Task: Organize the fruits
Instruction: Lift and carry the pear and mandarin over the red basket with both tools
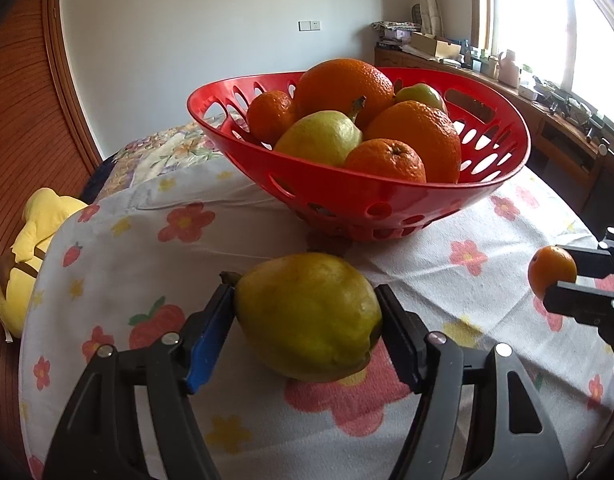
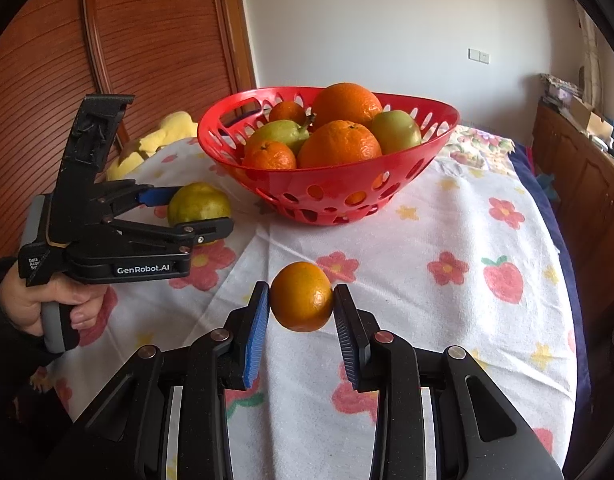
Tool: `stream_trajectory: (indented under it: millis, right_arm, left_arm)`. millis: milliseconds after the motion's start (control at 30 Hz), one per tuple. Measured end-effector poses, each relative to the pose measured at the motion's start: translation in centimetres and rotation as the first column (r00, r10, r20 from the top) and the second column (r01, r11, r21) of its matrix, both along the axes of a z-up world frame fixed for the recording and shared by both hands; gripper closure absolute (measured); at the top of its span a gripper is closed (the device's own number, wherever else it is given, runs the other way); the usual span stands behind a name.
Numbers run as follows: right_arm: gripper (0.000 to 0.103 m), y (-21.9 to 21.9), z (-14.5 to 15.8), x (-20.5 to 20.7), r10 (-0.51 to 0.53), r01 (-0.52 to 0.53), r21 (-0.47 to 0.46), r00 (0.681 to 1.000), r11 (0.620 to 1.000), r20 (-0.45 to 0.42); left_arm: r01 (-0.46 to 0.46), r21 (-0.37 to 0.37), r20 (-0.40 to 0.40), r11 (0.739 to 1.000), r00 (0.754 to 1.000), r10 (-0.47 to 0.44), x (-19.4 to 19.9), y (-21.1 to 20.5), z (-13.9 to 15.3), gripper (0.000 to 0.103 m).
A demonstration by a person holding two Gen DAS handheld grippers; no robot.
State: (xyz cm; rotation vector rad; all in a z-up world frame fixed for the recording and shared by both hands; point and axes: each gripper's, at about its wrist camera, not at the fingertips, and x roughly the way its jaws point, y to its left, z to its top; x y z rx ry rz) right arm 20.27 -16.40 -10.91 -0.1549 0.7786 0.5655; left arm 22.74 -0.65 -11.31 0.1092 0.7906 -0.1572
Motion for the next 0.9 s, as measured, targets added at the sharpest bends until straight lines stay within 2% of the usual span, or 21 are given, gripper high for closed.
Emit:
stream_trajectory:
  millis: [167,400,600,900]
  right_arm:
    - [0.071,-0.2,-0.1,0.2,-0.008,0.008,0.003,1.0,1.0,-0.004]
    - [0.071,-0.4,-0.1,0.3,-0.015,0.015,0.002,1.0,1.0,-0.007]
    - [0.071,-0.6,0.9,0.3,-0.02,0.02,0.005,1.0,1.0,0.01]
    - [0.071,-1.4,4.2,1.0,-0.042,0.042,0.001,0.995,0.999,0.085]
  left_arm:
    - [0.024,-0.023,-0.006,0.999,1.0,-0.024,-0.8,0.3,0.1,0.034]
    - [0.039,-0.069,0.034,0.997,0.999,-0.037,-3.0,0.9,1.8,0.034]
    - [0.029,-0.102,0.127,0.994,0.992,-0.016,-4.4,1.6,5.3,0.034]
    - [0.062,-0.098,0.212,0.993,0.976,-0.04,-3.7,1.6,9.6,0.034]
